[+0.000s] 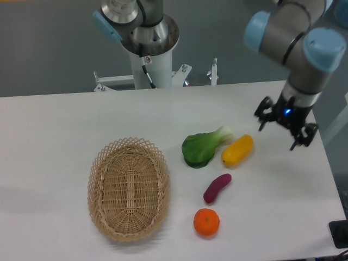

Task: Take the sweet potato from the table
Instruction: 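Move the gripper over the table toward the purple sweet potato, then lower the open gripper onto the purple sweet potato and close it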

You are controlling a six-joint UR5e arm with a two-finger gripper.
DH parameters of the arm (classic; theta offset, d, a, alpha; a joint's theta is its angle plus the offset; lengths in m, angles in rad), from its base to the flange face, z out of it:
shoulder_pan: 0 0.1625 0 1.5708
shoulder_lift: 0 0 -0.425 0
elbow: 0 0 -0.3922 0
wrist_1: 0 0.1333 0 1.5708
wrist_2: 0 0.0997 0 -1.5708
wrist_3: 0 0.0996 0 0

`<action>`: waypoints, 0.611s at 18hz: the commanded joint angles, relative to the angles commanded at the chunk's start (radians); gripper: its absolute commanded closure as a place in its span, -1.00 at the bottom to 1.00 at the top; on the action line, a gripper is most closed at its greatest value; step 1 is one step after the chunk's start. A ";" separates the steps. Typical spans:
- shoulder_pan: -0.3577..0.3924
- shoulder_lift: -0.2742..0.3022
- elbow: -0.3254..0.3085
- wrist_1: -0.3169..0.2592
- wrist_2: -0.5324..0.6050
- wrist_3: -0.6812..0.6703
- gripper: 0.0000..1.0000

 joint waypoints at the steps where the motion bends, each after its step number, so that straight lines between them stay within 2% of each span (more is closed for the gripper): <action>1: -0.017 -0.009 -0.018 0.047 0.000 -0.032 -1.00; 3: -0.060 -0.020 -0.052 0.126 0.000 -0.080 -1.00; 5: -0.091 -0.054 -0.072 0.167 0.005 -0.093 -1.00; 11: -0.158 -0.111 -0.075 0.233 0.046 -0.125 -1.00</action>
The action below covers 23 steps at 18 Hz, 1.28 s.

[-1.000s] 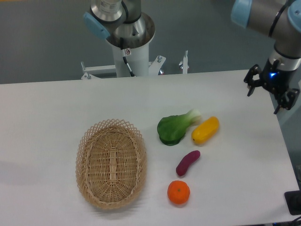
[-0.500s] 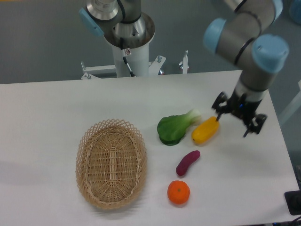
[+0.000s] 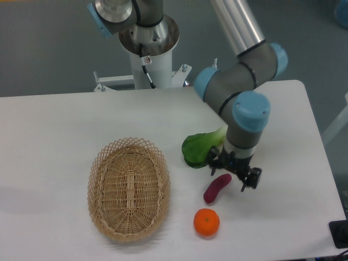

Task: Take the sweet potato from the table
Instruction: 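Lower the open gripper onto the purple sweet potato and close it, then lift the grasped sweet potato up off the table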

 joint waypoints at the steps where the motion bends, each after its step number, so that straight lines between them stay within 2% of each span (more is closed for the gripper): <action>1: -0.006 -0.003 -0.006 0.002 0.009 -0.002 -1.00; 6: -0.011 -0.009 -0.060 0.058 0.029 0.003 -1.00; 10: -0.011 -0.032 -0.060 0.064 0.061 0.003 -1.00; 13: -0.015 -0.035 -0.063 0.091 0.066 0.000 -1.00; 14: -0.015 -0.035 -0.061 0.091 0.066 0.001 -0.91; 17: -0.015 -0.034 -0.061 0.091 0.066 0.006 -0.10; 18: -0.015 -0.034 -0.060 0.092 0.066 0.006 0.08; 21: -0.015 -0.032 -0.060 0.091 0.066 0.009 0.25; 23: -0.015 -0.031 -0.055 0.091 0.066 0.011 0.27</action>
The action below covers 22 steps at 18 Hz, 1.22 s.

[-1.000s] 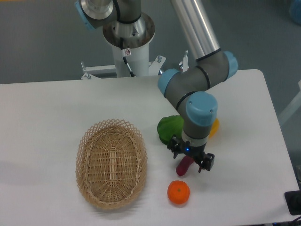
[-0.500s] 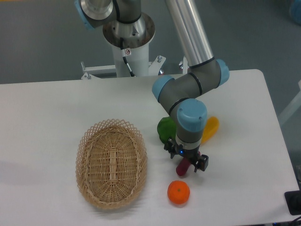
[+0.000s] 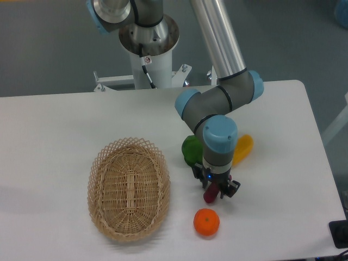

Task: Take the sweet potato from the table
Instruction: 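Lift the grasped sweet potato up off the table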

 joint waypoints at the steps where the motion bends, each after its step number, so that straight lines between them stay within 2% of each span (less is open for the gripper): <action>1: 0.000 0.000 0.005 0.000 -0.002 0.000 0.27; 6: 0.005 0.021 0.021 -0.002 -0.008 0.037 0.27; 11: 0.044 0.115 0.071 -0.026 -0.057 0.075 0.26; 13: 0.063 0.165 0.087 -0.066 -0.071 0.130 0.25; 16: 0.095 0.207 0.133 -0.176 -0.098 0.164 0.25; 20: 0.121 0.212 0.202 -0.293 -0.112 0.204 0.25; 22: 0.126 0.212 0.213 -0.308 -0.112 0.213 0.25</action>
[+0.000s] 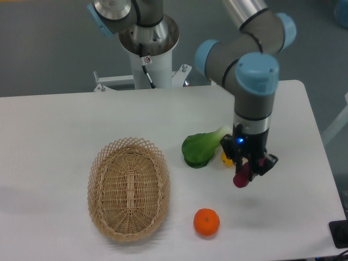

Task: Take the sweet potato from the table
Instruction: 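Lift the grasped sweet potato up off the table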

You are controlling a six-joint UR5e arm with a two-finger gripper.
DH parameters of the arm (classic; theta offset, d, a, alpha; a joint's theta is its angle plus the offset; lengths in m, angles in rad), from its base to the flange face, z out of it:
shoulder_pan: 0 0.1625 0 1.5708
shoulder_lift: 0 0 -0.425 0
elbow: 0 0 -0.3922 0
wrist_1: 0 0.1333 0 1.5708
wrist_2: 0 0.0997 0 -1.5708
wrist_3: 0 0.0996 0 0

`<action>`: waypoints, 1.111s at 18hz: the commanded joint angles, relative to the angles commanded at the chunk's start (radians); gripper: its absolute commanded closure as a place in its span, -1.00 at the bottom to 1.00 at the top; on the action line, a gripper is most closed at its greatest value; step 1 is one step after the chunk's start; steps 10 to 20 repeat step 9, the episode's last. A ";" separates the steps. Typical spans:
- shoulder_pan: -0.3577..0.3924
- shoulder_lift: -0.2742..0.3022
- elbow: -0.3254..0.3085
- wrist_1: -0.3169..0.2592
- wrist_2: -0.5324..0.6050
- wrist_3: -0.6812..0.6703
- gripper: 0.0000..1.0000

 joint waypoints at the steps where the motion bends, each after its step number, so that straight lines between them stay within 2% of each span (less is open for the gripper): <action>1: 0.005 0.000 -0.002 0.000 0.000 0.000 0.25; 20: 0.008 0.009 -0.006 0.002 -0.012 -0.003 0.24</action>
